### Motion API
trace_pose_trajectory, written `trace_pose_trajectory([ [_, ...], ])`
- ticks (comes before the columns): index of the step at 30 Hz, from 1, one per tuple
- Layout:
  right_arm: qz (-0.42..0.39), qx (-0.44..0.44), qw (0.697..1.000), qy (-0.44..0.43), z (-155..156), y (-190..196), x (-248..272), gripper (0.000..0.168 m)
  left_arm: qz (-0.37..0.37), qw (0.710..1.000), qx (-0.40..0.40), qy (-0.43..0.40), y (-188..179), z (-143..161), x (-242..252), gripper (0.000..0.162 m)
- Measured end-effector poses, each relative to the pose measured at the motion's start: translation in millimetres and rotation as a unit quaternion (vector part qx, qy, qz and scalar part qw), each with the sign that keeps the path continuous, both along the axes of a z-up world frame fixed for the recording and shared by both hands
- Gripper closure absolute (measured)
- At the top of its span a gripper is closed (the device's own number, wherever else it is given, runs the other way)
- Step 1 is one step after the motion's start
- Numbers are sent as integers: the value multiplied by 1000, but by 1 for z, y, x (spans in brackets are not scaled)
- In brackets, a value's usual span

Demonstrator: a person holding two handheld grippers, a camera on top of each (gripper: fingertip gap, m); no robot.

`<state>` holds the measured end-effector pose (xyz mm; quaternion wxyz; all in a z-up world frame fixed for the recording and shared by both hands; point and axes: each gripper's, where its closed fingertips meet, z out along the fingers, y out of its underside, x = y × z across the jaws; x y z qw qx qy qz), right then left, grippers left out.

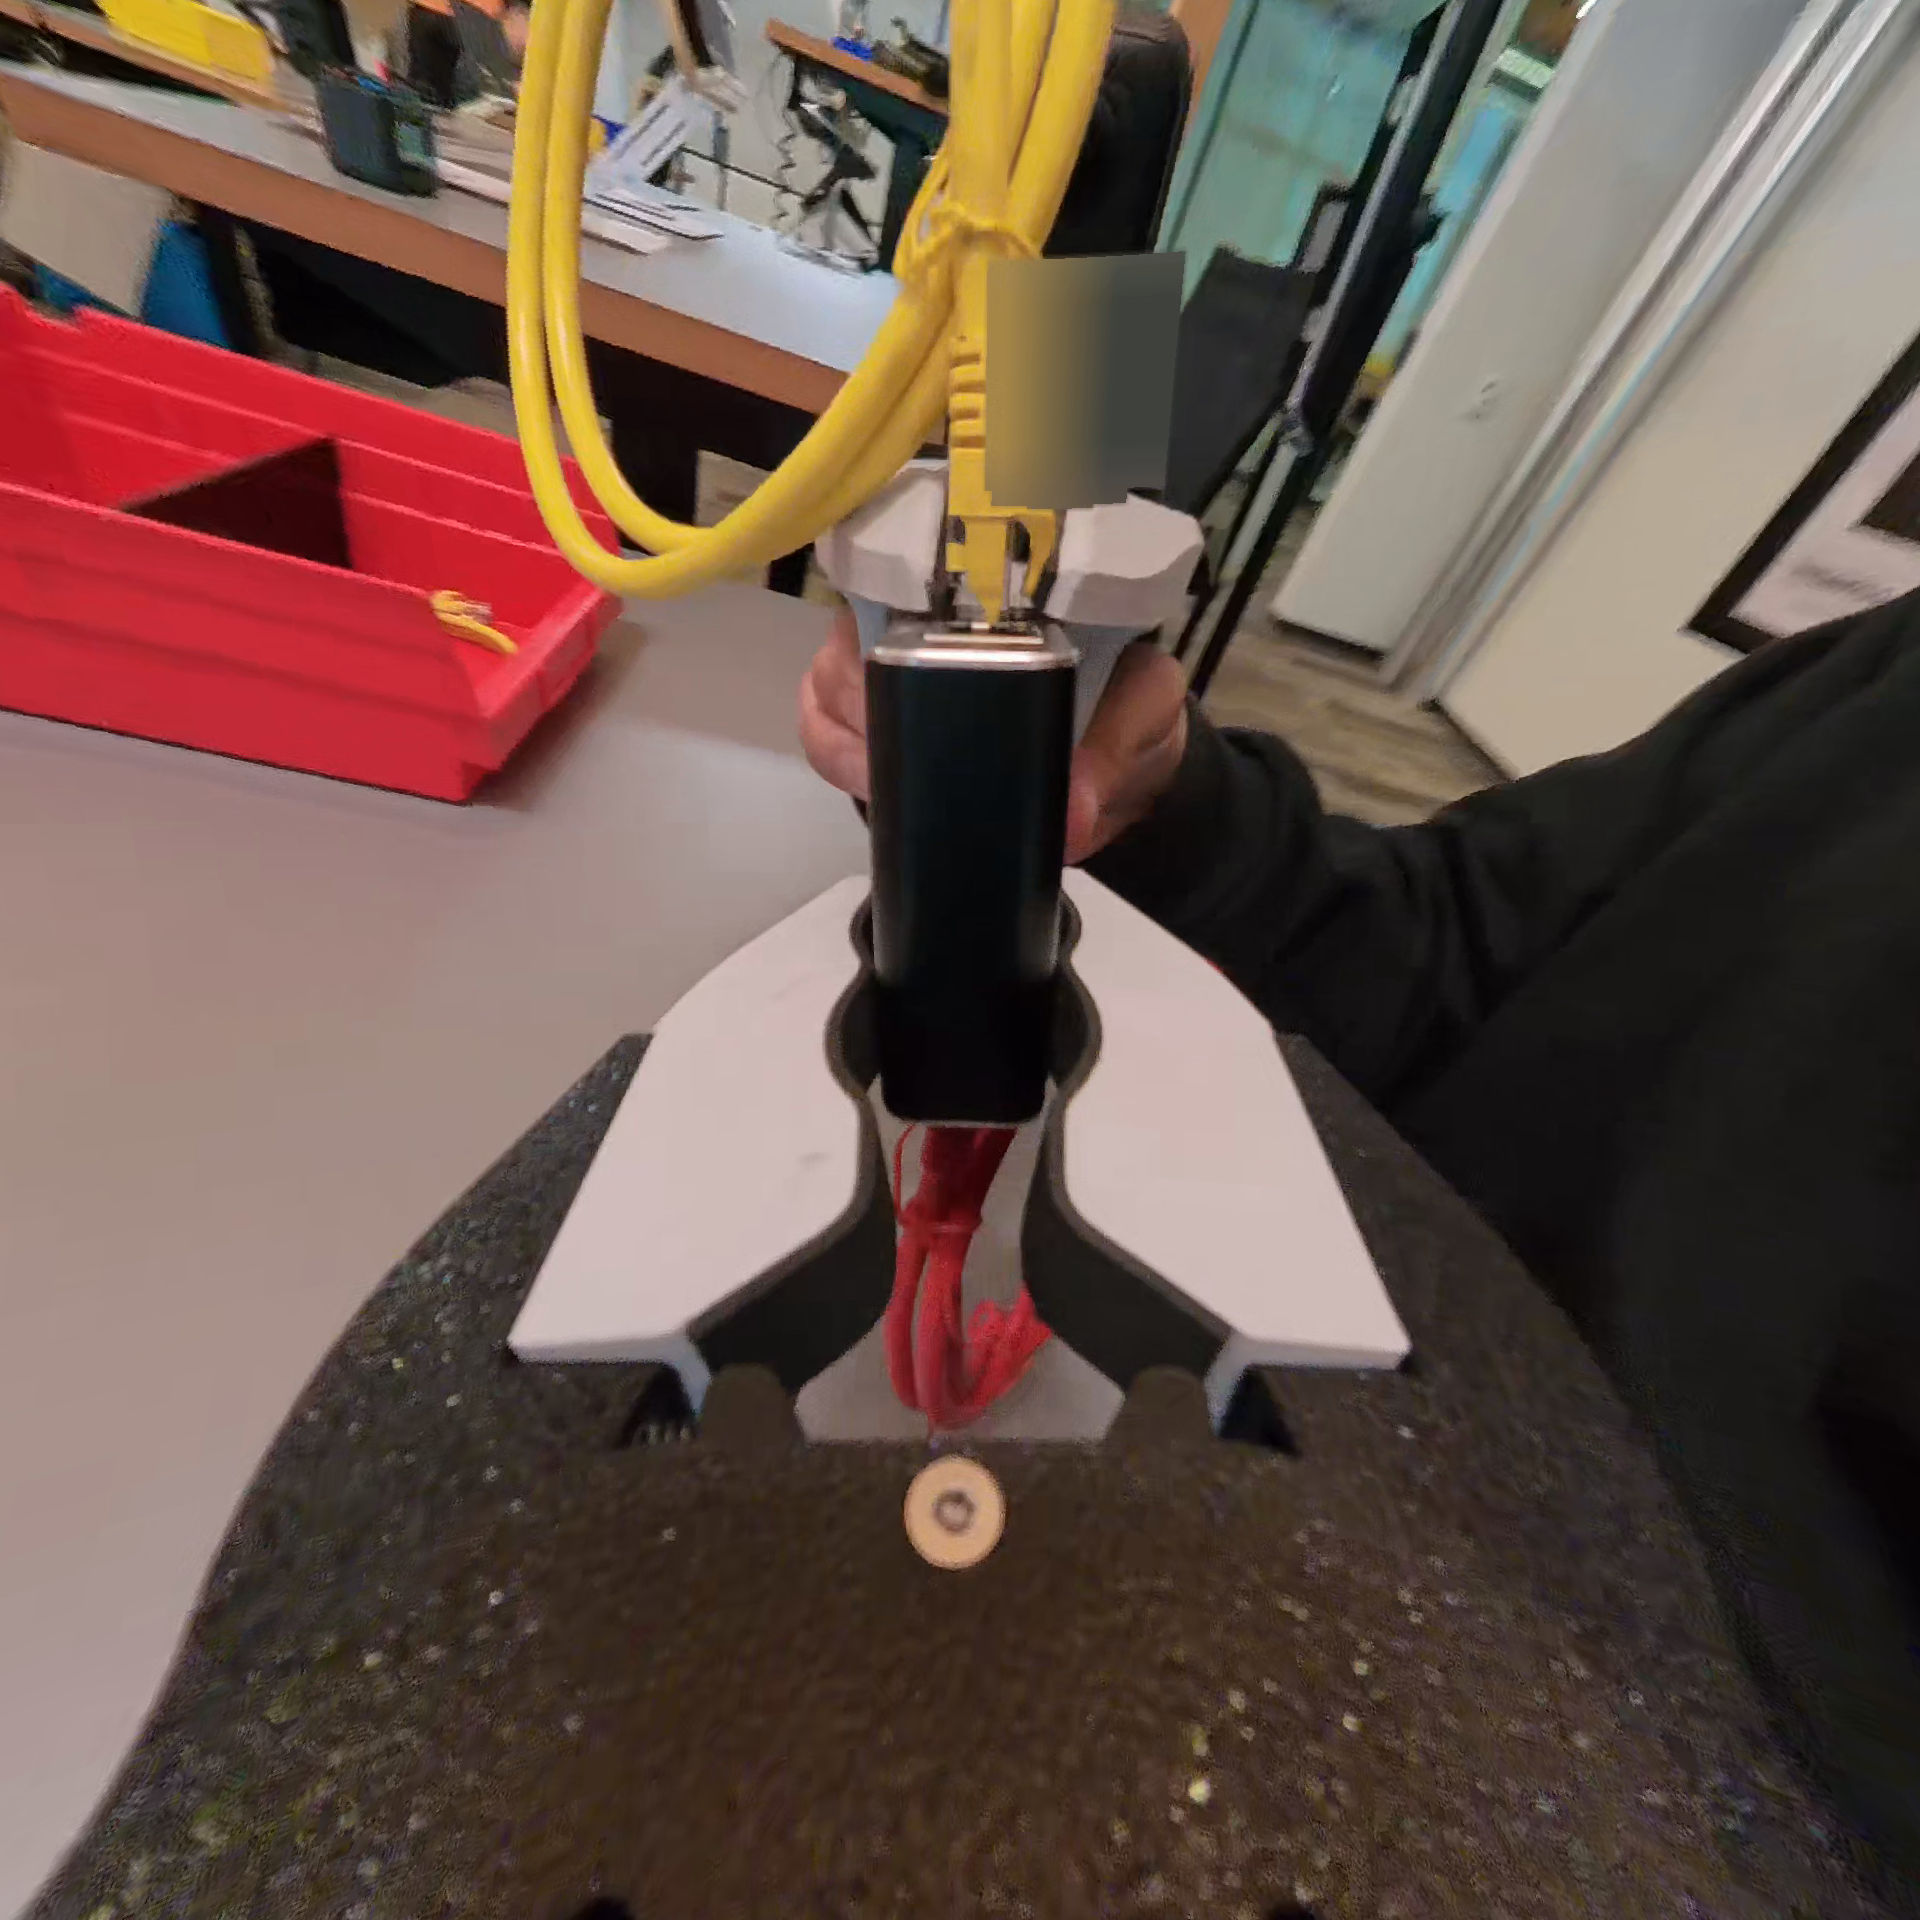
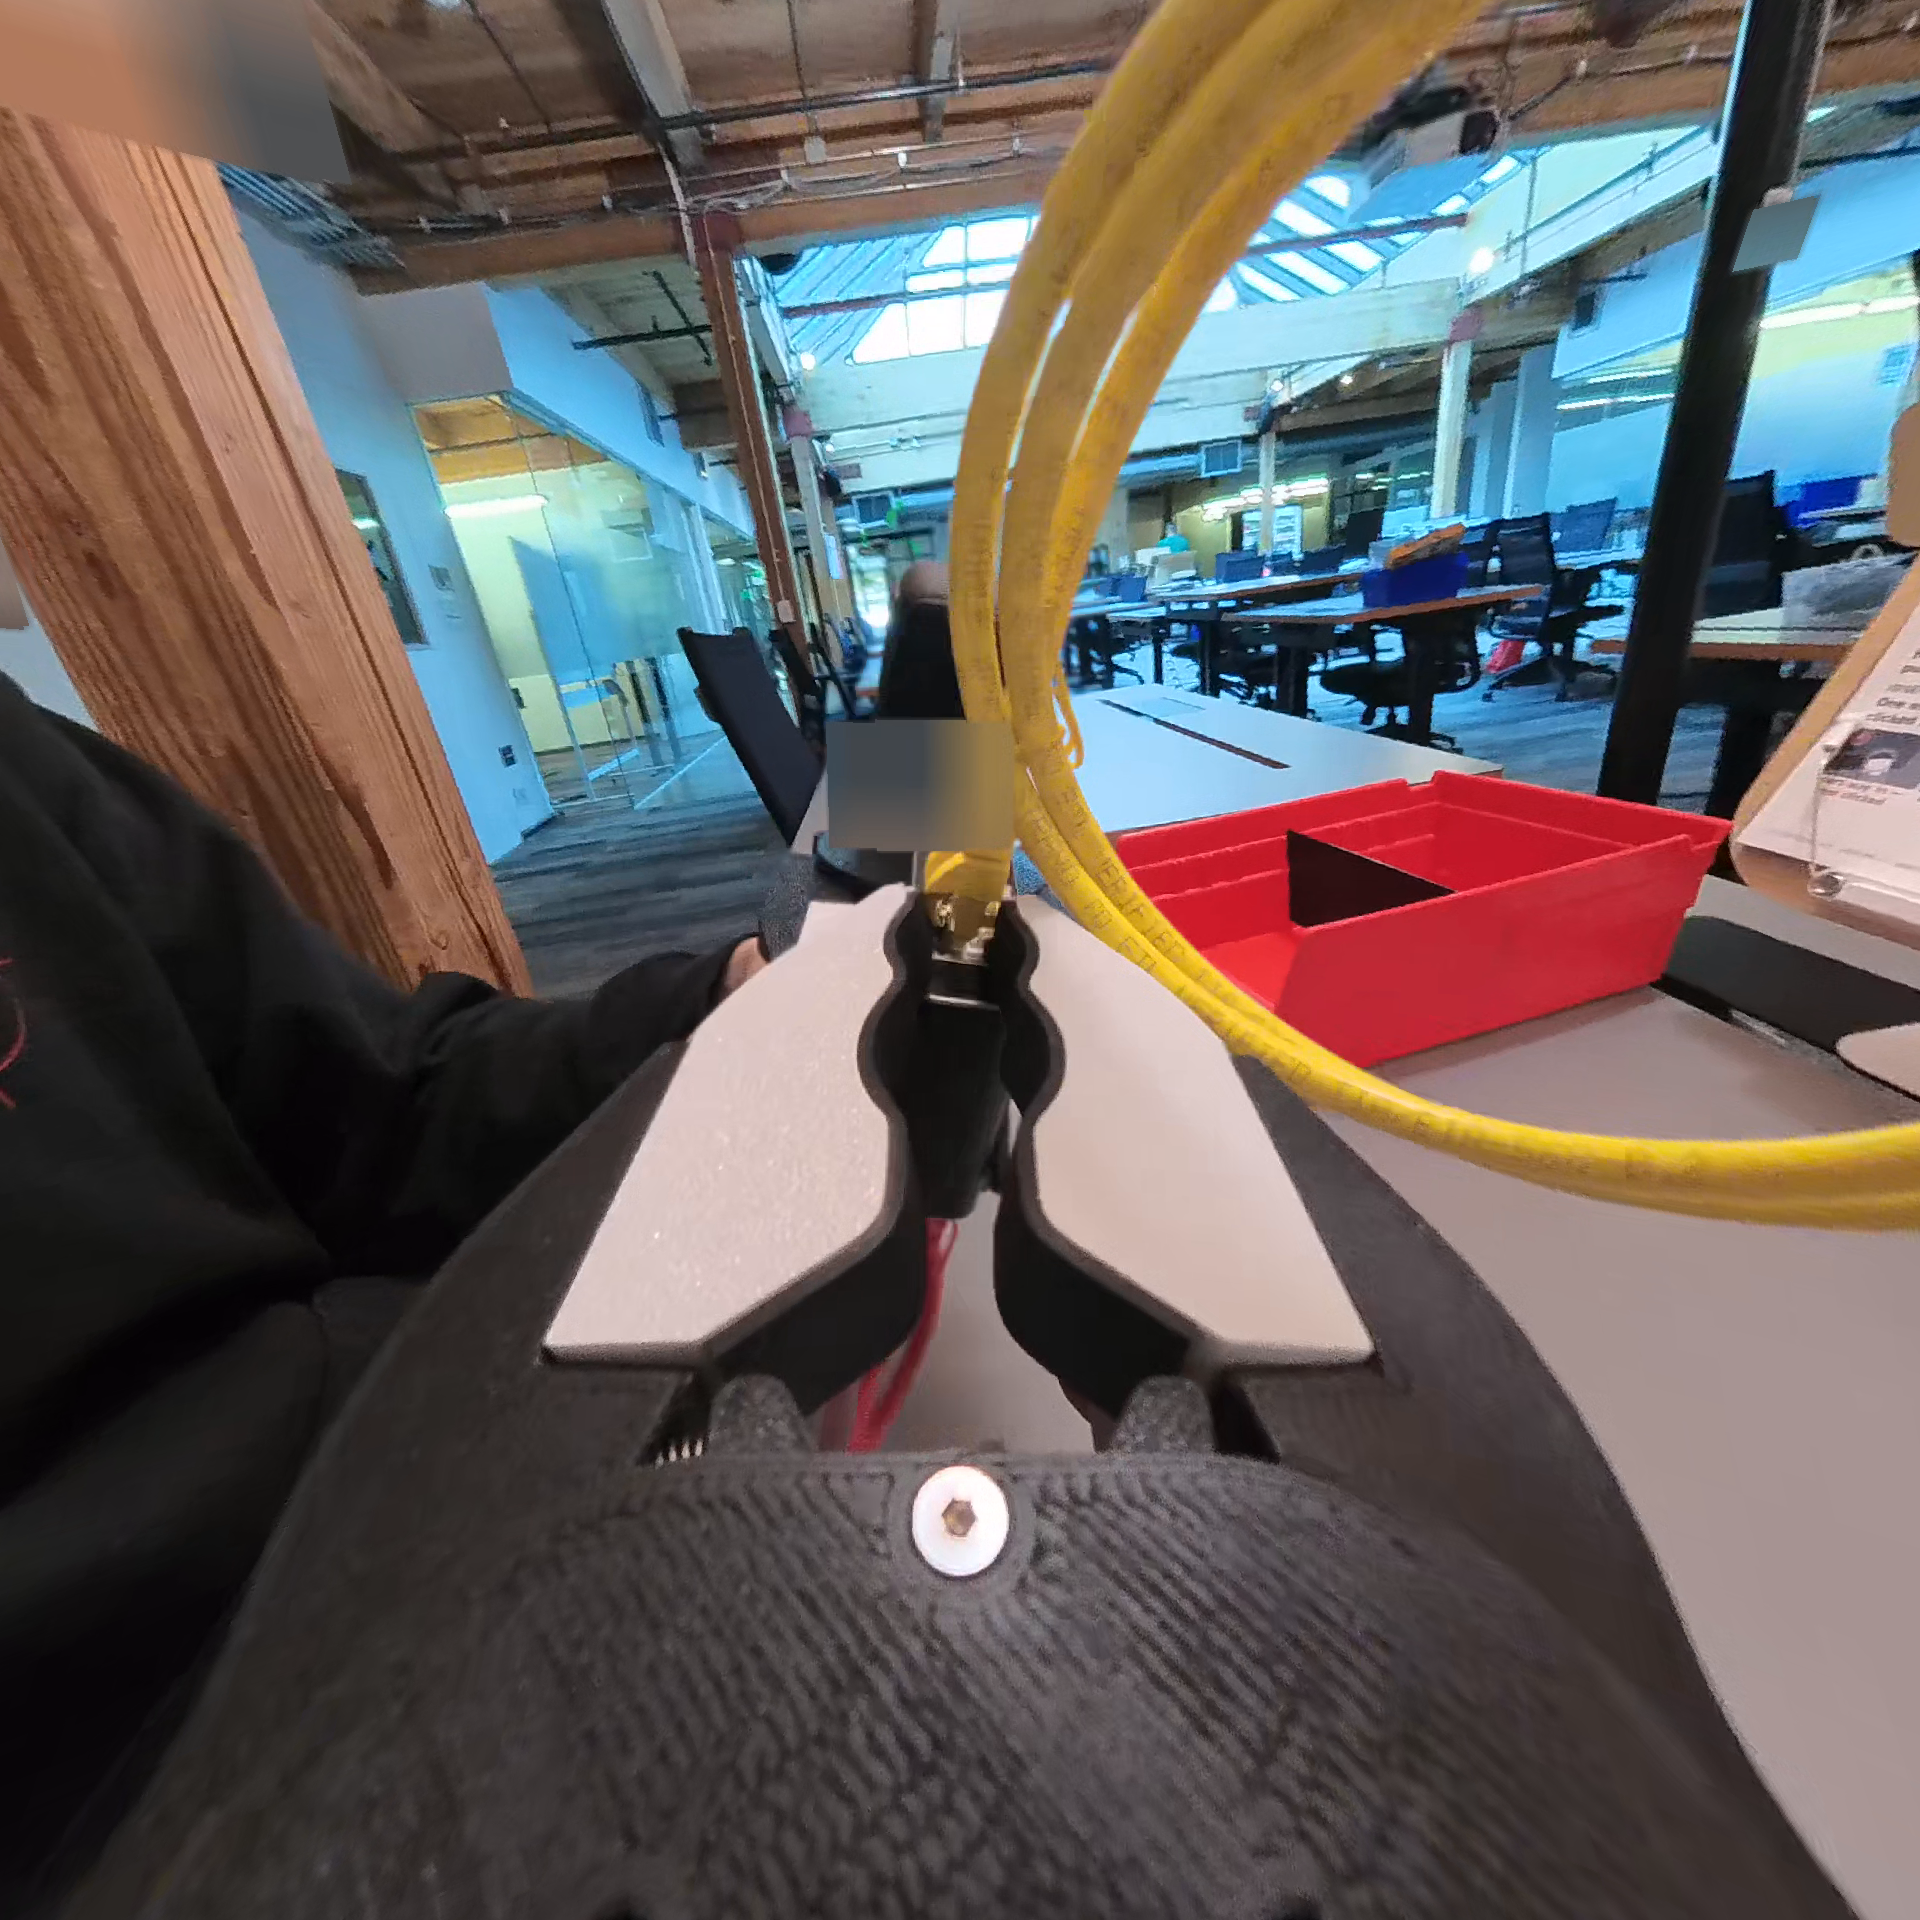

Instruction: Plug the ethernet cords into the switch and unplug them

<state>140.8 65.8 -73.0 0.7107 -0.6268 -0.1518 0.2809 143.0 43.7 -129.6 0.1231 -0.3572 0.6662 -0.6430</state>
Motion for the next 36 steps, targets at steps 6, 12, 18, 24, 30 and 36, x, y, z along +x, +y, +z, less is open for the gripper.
trace_pose_trajectory([
  [6,-1,-1,1000,-5,-2,1,2,155,7,1000,23,1,1,-3,2,134],
  [12,-11,-11,999,-38,-4,0,4,155,-7,999,21,30,-2,-7,1,134],
  [18,-17,-13,998,-66,-4,-2,3,154,-1,996,82,44,0,-11,1,134],
  [24,-1,-13,998,-56,-1,0,-4,154,-12,989,134,63,-6,-20,3,135],
  [30,-6,7,1000,-1,7,-2,8,154,-5,1000,21,8,-6,4,9,135],
  [36,9,2,1000,0,5,0,-1,154,-5,999,20,-25,-14,9,14,124],
])
